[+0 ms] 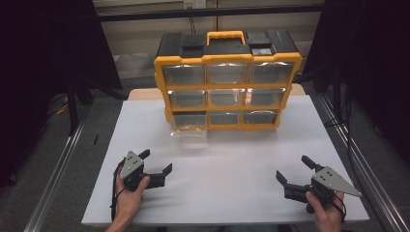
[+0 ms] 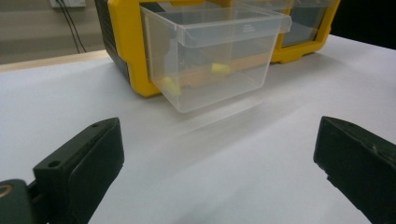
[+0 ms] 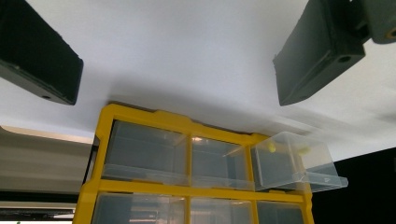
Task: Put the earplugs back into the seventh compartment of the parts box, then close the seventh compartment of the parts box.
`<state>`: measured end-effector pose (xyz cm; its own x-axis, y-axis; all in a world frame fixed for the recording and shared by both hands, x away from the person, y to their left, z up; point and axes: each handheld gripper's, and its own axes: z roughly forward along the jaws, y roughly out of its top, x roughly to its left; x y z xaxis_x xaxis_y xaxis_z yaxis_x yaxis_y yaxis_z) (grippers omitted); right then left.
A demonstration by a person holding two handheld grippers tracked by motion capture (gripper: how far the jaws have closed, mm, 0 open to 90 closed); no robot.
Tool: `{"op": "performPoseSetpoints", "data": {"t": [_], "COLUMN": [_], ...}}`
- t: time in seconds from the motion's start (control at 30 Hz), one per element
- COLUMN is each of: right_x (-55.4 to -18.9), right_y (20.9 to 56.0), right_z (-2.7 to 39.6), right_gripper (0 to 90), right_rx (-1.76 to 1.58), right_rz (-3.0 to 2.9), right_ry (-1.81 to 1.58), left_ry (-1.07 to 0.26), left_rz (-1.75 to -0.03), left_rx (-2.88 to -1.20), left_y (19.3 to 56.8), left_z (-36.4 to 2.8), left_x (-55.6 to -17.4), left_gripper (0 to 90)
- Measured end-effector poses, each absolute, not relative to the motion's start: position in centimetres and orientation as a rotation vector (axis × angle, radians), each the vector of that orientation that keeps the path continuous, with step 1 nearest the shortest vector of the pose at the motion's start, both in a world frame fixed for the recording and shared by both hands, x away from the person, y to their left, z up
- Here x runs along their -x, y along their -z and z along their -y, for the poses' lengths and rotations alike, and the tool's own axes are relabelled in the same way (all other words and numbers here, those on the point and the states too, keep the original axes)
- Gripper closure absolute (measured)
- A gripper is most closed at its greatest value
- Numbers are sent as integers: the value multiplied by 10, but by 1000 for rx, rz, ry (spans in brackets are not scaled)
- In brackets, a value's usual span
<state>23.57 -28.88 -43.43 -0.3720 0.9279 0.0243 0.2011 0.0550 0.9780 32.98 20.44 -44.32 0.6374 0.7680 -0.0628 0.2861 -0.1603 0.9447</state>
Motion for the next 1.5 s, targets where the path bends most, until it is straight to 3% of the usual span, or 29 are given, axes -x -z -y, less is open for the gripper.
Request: {"op": "performPoseSetpoints", "data": {"t": [0.53,0.73,1.5], "right_x": [-235,-234,-237], "right_y": [434,434,435], "right_z": [291,292,291], "right_gripper": [10,10,10], "right_rx": [-1151,-1141,-1166], "right_rz": [-1650,-1652,-1645], "right_ry": [-1368,-1369,-1366], "left_ry": [-540,-563,-444], "left_rz": [-953,-942,-841], "left_rx": [-1675,-1668,-1732], "left_y": [445,443,439], "left_z": [-220,-218,-214], "left_x": [-303,-306,-318], "left_gripper": [22,20,39]}}
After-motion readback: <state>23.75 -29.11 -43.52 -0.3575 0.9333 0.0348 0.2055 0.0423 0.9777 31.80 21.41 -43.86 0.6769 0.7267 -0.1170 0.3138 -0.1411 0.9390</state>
